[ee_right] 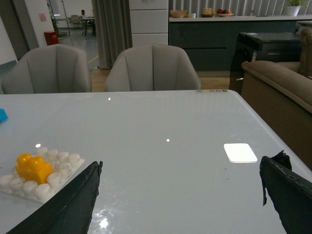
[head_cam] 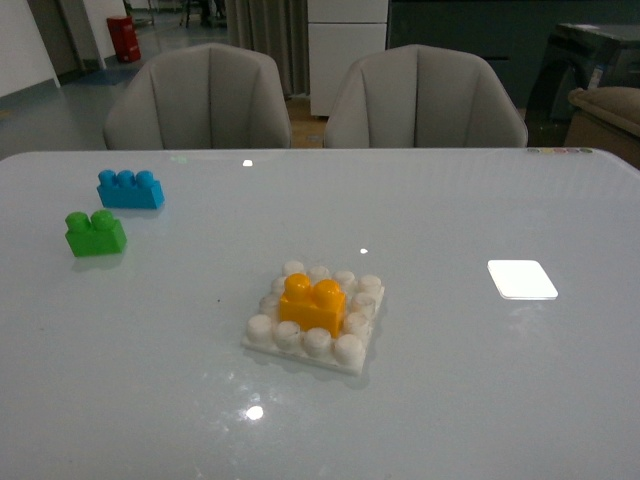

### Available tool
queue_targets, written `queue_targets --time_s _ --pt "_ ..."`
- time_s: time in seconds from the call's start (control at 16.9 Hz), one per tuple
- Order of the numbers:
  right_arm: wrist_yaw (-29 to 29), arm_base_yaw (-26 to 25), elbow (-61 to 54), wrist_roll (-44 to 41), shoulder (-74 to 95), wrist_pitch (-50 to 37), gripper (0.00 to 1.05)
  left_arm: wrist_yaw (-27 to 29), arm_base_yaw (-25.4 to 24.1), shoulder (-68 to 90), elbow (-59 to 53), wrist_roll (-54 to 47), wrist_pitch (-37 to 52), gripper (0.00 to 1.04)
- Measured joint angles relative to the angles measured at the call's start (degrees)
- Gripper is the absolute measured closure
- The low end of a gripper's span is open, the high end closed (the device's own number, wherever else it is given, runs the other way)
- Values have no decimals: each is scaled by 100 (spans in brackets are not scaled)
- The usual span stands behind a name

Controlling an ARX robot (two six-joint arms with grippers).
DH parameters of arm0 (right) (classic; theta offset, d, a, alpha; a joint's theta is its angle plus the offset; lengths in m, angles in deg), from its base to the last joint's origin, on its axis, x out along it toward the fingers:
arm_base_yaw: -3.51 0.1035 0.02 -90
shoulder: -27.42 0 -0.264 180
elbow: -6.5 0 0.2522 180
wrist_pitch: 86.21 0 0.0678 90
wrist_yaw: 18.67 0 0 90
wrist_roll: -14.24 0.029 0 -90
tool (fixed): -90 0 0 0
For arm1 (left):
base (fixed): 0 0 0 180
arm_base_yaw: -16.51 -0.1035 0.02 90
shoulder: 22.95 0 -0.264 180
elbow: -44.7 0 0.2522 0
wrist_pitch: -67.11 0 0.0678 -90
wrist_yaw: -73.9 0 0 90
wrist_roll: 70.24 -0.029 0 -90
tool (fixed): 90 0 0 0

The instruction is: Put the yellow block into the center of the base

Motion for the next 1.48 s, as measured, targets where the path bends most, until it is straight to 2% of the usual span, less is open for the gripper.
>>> queue_targets --time_s 0.06,0.12,0.3,0.36,1.48 --pt "-2 0 0 0 0 0 6 -422 -315 -181 -59 -4 -131 103" --pt "0 0 0 -2 0 0 6 -579 -662 -348 -116 -4 -240 103" --pt "-2 0 0 -2 0 0 6 -669 -629 -750 -210 -7 -527 103" --pt "-2 0 0 0 0 0 6 -662 -629 -850 -369 -4 -328 103" --pt "0 0 0 0 0 0 6 -662 -640 -1488 -372 -4 -1021 103"
